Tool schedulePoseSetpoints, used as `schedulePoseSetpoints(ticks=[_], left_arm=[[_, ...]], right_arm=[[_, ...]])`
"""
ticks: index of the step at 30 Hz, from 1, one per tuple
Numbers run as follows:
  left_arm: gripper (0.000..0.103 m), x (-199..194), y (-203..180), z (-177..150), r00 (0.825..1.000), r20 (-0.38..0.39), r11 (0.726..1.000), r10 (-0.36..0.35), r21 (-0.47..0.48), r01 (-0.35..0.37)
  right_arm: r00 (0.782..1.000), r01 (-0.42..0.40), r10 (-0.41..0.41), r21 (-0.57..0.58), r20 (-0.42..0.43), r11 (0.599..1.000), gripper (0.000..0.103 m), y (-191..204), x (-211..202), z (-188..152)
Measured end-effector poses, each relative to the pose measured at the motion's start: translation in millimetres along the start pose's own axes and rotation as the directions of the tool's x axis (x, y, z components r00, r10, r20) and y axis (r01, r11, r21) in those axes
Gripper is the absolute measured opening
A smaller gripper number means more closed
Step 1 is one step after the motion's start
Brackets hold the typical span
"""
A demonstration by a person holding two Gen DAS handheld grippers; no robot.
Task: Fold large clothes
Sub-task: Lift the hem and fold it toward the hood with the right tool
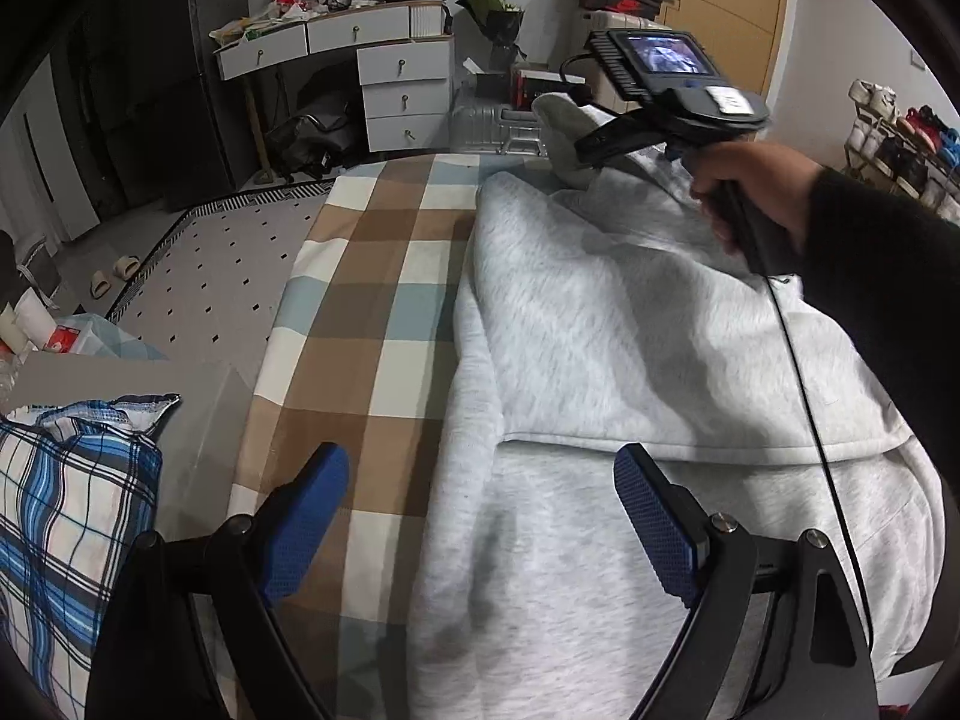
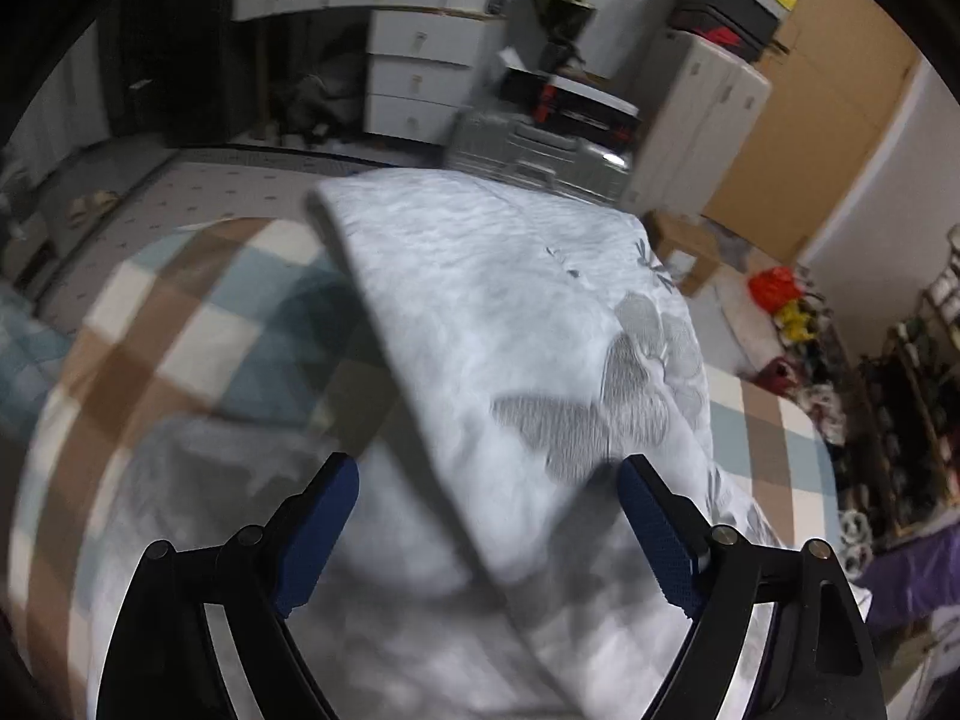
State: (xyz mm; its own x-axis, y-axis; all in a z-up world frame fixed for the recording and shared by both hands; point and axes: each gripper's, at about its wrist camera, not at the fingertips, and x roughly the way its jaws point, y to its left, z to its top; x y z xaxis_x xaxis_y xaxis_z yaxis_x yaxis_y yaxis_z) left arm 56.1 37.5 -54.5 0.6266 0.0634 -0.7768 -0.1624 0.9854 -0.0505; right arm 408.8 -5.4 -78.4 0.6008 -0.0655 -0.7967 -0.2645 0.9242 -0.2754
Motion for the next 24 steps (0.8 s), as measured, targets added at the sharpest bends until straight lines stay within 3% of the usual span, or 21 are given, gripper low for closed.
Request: schedulePoseSetpoints(ticks=[1,2,3,5,8,10,16,20,24], left_arm=[[0.087,2,3,0,1.0,-0.004,1.0,0.003,-0.004,-0.003],[0.087,3,5,0,1.0,-0.009,1.0,0.004,-0.007,-0.004],[0.087,5,8,1,1.0,-0.02,1.0,0.002,-0.014,-0.003],[0.087,6,12,4,0.999,-0.036,0.999,-0.017,-0.045,0.015],[0.087,-5,16,6,0.999,0.009,0.995,-0.036,-0.095,0.037],[0.087,-10,12,5,0.999,0.03,0.997,-0.018,-0.074,0.021],[0.087,-7,6,4,0.999,0.04,0.998,0.014,-0.062,-0.011],[0.087,-7,3,4,0.997,0.058,0.998,0.048,-0.046,-0.046],[0.087,-6,2,4,0.996,0.075,0.998,0.056,-0.041,-0.053]], right_arm=[[1.0,0.022,-0.022,0.007,-0.002,1.0,0.068,-2,1,1],[0.999,0.039,-0.039,0.018,-0.005,0.999,0.047,-7,3,3],[1.0,0.03,-0.03,0.026,-0.008,0.999,0.039,-14,4,4],[1.0,-0.009,0.008,0.053,0.013,0.999,0.002,-31,-1,2],[0.994,0.028,-0.038,0.101,0.1,0.994,0.004,-59,-30,-3],[0.986,0.035,-0.053,0.116,0.158,0.993,0.004,-72,-52,-7],[0.955,0.024,-0.042,0.064,0.294,0.998,0.003,-93,-124,-29],[0.928,-0.038,0.012,0.062,0.372,0.997,0.004,-97,-174,-58],[0.894,-0.154,0.101,0.088,0.436,0.984,0.004,-100,-212,-112]])
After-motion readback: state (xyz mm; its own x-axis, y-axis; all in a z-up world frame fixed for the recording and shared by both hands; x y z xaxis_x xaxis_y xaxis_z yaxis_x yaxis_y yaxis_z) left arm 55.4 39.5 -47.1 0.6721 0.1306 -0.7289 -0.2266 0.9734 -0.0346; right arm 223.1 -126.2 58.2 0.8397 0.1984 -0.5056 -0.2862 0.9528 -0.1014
